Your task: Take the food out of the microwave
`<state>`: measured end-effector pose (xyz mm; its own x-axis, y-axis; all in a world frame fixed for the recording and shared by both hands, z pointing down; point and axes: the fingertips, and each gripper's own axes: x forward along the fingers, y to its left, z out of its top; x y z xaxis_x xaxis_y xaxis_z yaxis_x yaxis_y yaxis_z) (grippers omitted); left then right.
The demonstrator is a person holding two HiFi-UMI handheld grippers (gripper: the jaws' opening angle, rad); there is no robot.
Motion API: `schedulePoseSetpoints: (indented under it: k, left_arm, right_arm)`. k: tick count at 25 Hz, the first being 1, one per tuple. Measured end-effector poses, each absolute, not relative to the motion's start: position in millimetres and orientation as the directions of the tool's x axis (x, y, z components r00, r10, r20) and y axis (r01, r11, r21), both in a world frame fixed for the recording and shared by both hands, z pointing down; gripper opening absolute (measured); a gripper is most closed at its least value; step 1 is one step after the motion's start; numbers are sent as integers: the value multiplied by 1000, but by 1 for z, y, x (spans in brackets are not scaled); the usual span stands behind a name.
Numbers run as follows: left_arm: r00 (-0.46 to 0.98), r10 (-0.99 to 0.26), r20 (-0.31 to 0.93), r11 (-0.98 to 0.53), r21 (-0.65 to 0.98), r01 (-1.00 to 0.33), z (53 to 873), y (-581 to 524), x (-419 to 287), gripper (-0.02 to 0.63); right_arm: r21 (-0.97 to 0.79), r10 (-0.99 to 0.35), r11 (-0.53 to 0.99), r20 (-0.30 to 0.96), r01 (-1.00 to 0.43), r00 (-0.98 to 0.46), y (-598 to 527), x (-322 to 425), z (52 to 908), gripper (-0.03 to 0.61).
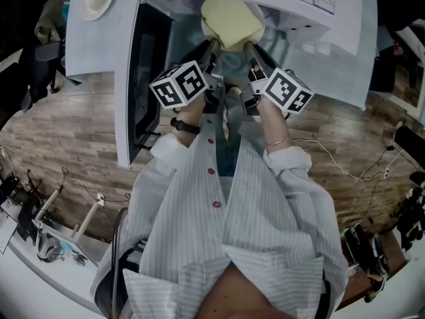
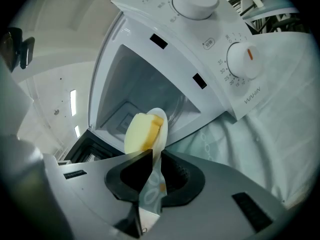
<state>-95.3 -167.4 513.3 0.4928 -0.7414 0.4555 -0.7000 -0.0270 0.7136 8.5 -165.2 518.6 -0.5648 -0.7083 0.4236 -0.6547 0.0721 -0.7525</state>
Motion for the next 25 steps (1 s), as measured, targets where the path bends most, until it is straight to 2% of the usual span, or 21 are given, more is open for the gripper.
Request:
schedulePoseSetpoints:
  k: [25]
  left_arm:
    - [434,-825,363,-27,741,-671,435,-49,-67,66]
  right_arm:
    - [-777,-682,238,294,-583,-670,-61,35,436,67]
